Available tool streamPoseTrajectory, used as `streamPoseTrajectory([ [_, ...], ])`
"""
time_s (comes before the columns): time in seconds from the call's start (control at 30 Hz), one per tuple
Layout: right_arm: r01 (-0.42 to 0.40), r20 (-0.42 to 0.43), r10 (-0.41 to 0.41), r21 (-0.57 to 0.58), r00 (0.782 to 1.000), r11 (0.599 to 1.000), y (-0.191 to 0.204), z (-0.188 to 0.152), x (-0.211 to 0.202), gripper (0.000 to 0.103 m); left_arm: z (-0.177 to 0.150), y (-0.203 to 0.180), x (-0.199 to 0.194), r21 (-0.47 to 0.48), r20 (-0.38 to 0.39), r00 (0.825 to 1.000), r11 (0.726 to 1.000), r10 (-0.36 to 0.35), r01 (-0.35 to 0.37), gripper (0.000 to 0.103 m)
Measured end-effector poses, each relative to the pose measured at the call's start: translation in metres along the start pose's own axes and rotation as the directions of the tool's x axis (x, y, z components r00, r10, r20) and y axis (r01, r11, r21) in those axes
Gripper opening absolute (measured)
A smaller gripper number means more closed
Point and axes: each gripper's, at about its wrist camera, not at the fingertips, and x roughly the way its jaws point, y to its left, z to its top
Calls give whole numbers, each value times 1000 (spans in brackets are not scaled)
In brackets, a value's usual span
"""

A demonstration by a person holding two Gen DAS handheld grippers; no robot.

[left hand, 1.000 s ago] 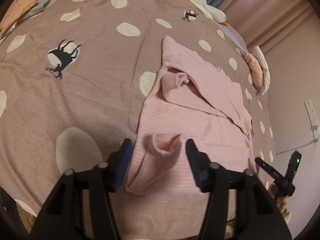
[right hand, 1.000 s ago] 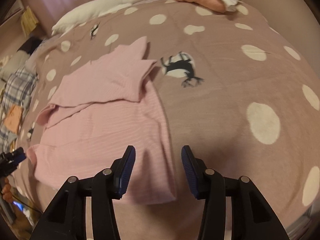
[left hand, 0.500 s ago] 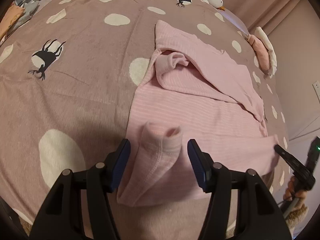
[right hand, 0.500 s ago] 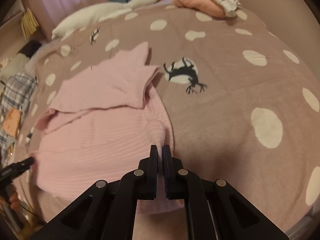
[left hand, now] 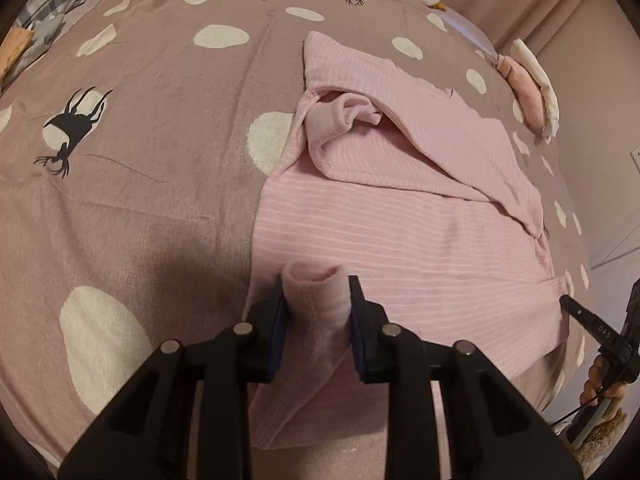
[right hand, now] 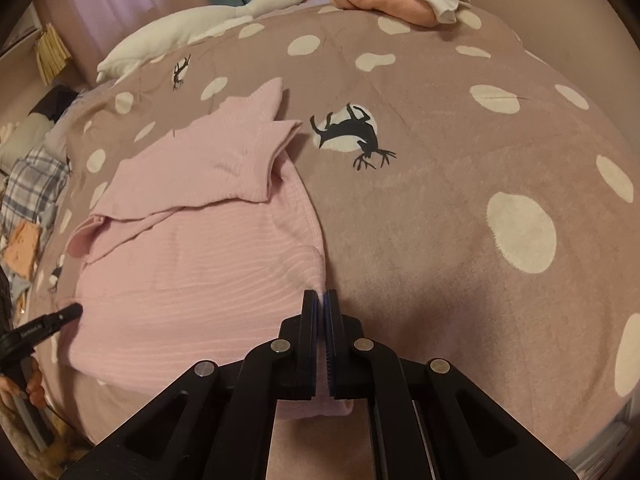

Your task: Fold small clothes

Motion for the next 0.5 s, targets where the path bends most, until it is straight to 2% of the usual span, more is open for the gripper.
streamPoseTrajectory([
  [0.07,-3,-15,3,2,1000,1000,-1,1,0,4,0,3,-2,-30,2,1000,1000,-11,11,16],
  [0.17,-2,-24,1,-31,1000,1000,1,3,-1,4,0,3,-6,-53,3,1000,998,-28,28,10],
  [0.5,14,-87,-18,-49,996,999,7,13,18,8,-6,-4,-21,-52,42,999,998,-22,24,10],
])
